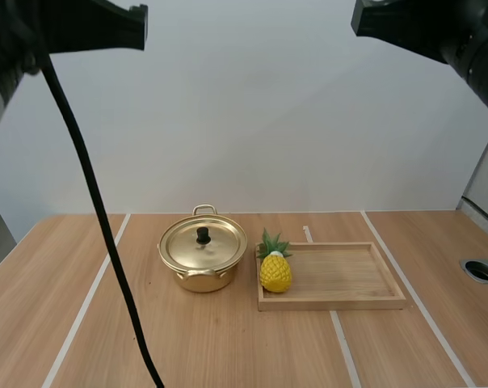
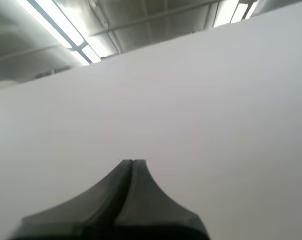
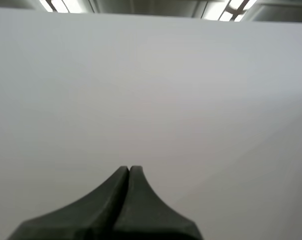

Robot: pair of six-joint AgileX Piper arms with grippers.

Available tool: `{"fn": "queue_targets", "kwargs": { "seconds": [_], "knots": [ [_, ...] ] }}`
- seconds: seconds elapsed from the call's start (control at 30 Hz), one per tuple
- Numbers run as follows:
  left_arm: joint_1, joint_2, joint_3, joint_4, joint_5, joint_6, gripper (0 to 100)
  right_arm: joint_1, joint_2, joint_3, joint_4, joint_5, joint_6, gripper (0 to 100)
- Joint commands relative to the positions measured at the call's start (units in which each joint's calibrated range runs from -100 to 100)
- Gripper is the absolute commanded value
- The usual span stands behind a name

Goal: Open the pot, put the pineapple inside, and close it

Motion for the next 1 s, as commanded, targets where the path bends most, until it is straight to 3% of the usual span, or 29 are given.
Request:
{"fn": "queue_targets", "kwargs": {
  "seconds": [0.0, 0.2, 0.47, 0.87, 0.97],
  "knots": [
    [0.15, 5.39, -7.95, -0.95, 12.00, -0.60, 0, -0.20, 3.53, -4.11, -0.56, 7.71, -0.40, 0],
    [0.15, 13.22, -18.07, -0.95, 30.07, -0.60, 0, -0.20, 8.18, -6.81, -0.56, 17.99, -0.40, 0],
    [0.15, 21.50, -25.24, -2.97, 44.98, 0.04, 0, -0.20, 11.47, -6.91, -2.07, 18.63, -0.40, 0],
    [0.15, 27.55, -26.54, -4.02, 54.00, 1.78, 0, -0.20, 12.98, -6.91, -4.41, 18.88, -0.40, 0],
    [0.15, 29.64, -26.54, -6.78, 57.85, 3.92, 0, -0.20, 13.63, -6.91, -4.41, 19.48, -0.40, 0]
  ]
}}
